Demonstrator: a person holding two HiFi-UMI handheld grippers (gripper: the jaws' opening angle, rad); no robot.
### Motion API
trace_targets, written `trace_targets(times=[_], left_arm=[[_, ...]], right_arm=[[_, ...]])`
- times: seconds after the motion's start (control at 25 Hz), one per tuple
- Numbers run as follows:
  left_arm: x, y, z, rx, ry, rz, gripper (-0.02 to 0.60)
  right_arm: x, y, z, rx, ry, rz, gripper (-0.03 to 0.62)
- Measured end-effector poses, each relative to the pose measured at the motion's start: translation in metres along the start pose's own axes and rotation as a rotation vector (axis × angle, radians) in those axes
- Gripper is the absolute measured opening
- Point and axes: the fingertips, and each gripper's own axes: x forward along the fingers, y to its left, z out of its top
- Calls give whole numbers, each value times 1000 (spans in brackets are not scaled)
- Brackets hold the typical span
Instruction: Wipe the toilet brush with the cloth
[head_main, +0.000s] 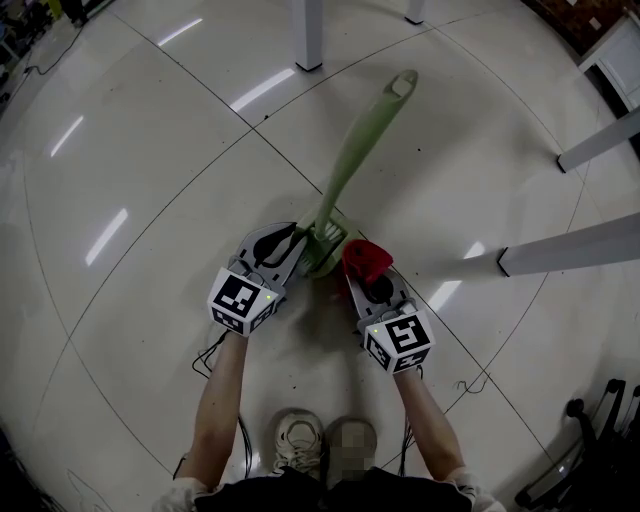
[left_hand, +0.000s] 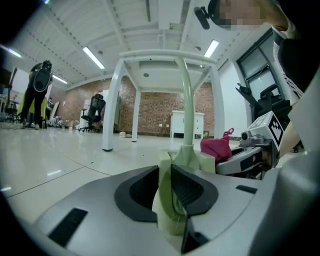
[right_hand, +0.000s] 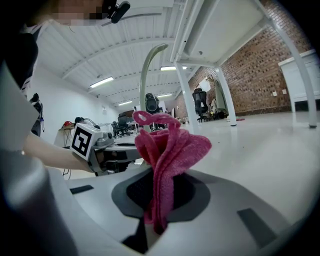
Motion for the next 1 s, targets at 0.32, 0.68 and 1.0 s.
trace_targets(times=[0.32,0.68,1.0], left_arm=[[-21,-32,-6,-10,-8,-41,86],[-28,-44,0,-67,-65,-89,87],[-29,-43,4,-53,-77,-91,87]], right_arm=[[0,-28,6,-15,1,-47,31],[-3,-36,9,-9,-8,-34,32],[-22,-21,0,38,-11,8,32]])
